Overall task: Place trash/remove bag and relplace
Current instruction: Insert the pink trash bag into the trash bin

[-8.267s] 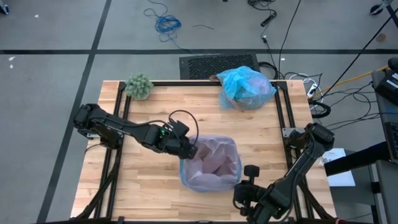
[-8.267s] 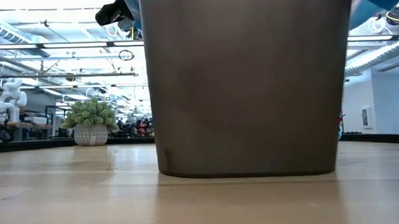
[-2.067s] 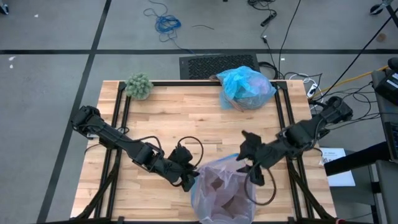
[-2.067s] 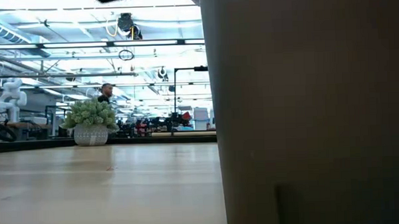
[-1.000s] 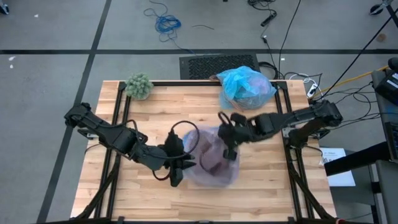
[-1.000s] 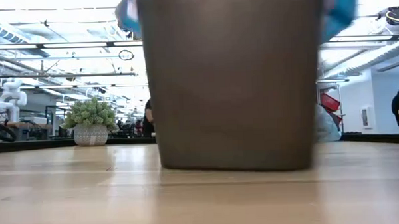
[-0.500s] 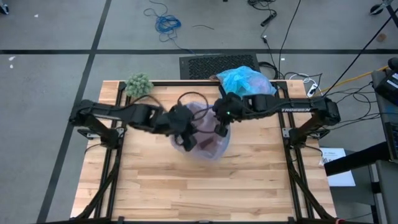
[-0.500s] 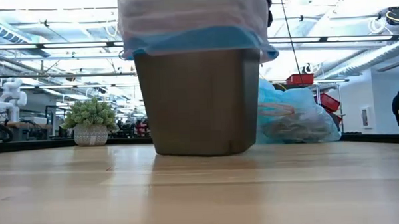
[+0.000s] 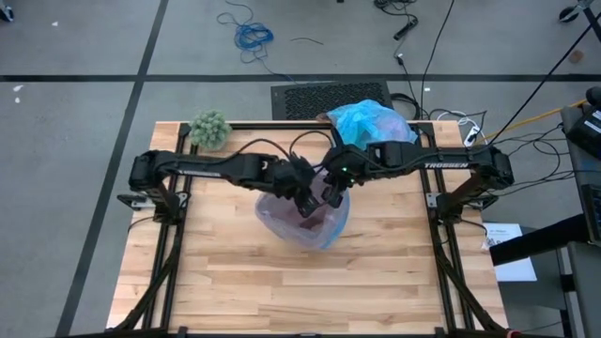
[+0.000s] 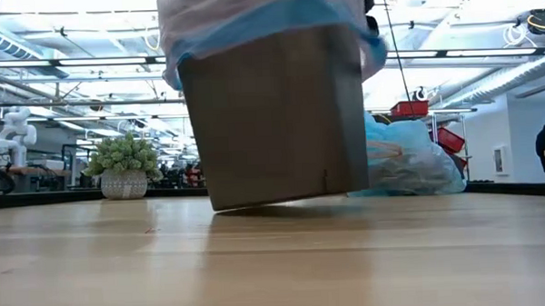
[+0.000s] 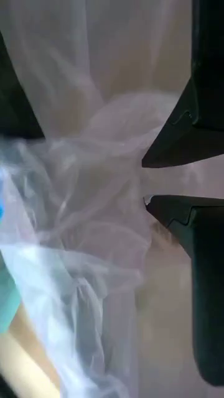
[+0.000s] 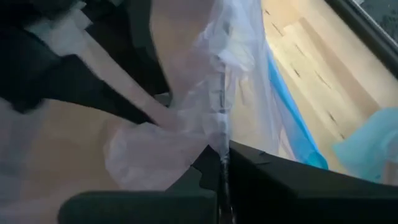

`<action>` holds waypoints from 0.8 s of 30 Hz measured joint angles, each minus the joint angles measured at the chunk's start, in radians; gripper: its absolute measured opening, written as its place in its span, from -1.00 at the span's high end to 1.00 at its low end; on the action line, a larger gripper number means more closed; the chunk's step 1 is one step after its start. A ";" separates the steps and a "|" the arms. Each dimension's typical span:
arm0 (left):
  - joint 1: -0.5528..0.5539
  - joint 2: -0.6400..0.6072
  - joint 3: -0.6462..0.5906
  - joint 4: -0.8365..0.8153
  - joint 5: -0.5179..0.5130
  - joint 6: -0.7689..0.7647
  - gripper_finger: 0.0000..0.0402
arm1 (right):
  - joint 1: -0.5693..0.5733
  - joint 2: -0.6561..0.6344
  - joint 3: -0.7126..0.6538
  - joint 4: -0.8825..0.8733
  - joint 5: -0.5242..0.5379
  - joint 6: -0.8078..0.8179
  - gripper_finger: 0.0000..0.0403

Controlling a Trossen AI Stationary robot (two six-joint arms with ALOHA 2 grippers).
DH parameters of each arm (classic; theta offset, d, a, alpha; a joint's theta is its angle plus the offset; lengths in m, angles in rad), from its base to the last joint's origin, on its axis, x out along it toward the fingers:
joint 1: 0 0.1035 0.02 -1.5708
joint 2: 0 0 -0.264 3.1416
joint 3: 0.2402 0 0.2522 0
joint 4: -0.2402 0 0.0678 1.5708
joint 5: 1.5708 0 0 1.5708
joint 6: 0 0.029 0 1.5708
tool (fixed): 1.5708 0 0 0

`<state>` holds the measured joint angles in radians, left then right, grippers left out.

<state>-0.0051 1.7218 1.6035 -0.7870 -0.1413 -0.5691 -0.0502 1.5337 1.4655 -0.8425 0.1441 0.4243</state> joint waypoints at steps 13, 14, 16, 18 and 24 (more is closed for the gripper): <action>-0.012 -0.005 0.007 -0.044 0.050 -0.066 0.62 | 0.000 0.000 0.001 0.002 -0.020 0.035 1.00; -0.014 -0.016 0.011 -0.054 0.065 -0.071 0.63 | 0.000 0.000 0.001 -0.001 -0.021 0.035 1.00; -0.024 -0.052 0.021 -0.053 0.084 -0.050 0.70 | 0.000 0.000 0.001 0.001 -0.021 0.032 1.00; -0.033 -0.094 0.031 -0.041 0.122 0.018 0.79 | 0.000 0.000 0.001 0.002 -0.020 0.016 1.00; -0.064 -0.095 0.024 -0.066 0.174 0.212 0.97 | -0.001 0.000 0.001 0.000 -0.017 -0.033 1.00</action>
<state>-0.0689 1.6263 1.6273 -0.8531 0.0330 -0.3574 -0.0509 1.5341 1.4662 -0.8425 0.1269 0.3910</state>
